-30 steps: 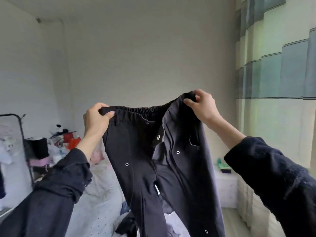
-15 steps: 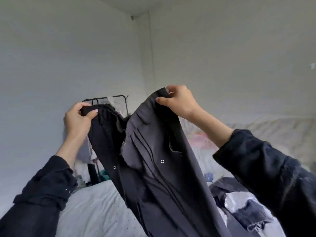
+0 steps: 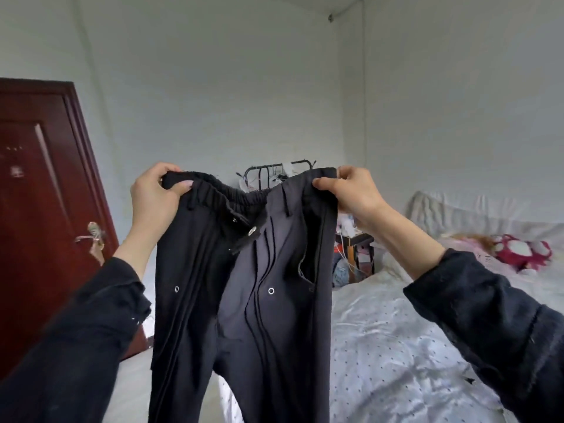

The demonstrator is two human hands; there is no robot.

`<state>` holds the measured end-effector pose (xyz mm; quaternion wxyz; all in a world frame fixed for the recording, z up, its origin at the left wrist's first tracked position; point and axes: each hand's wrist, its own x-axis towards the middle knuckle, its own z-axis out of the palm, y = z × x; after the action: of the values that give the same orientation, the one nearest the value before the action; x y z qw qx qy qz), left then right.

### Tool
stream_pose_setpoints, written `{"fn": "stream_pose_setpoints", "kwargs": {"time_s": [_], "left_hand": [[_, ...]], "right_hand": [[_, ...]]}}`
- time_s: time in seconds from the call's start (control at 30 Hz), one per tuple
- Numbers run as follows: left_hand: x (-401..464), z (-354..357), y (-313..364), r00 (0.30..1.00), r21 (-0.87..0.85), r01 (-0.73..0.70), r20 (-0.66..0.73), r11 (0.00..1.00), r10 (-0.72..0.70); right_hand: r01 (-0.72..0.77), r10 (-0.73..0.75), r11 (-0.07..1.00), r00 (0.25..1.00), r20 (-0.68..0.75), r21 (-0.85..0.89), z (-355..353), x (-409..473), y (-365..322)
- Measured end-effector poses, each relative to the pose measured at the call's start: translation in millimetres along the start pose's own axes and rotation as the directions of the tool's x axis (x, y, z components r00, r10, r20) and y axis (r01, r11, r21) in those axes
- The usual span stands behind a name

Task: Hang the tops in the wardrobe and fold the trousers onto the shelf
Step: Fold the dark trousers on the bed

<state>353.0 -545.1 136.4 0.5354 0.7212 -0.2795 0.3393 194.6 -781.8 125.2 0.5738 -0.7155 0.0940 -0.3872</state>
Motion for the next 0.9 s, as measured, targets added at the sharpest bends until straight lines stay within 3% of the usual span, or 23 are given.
{"fn": "stream_pose_setpoints", "kwargs": {"time_s": [0.13,0.4,0.6,0.73,0.9], "left_hand": [[-7,44,-11,0.996,0.001,-0.008,0.093,1.0,0.007],[-37,216,-4,0.937,-0.085,0.022,0.349,0.996,0.009],[-61,382,-19,0.83,-0.073,0.056,0.558,0.996,-0.006],[-98,509,-41,0.715,0.015,0.051,0.697,0.999,-0.047],[-145,636,-61,0.624,0.069,0.049,0.776,0.996,-0.084]], "right_hand": [[-0.083,0.075,0.994,0.991,-0.111,-0.075,-30,2,36],[-0.223,0.146,0.956,0.925,-0.352,-0.19,-140,34,125],[-0.351,0.203,0.901,0.86,-0.467,-0.255,-240,83,219],[-0.493,0.286,0.819,0.794,-0.536,-0.292,-308,107,305],[-0.627,0.348,0.718,0.698,-0.626,-0.301,-369,122,401]]}}
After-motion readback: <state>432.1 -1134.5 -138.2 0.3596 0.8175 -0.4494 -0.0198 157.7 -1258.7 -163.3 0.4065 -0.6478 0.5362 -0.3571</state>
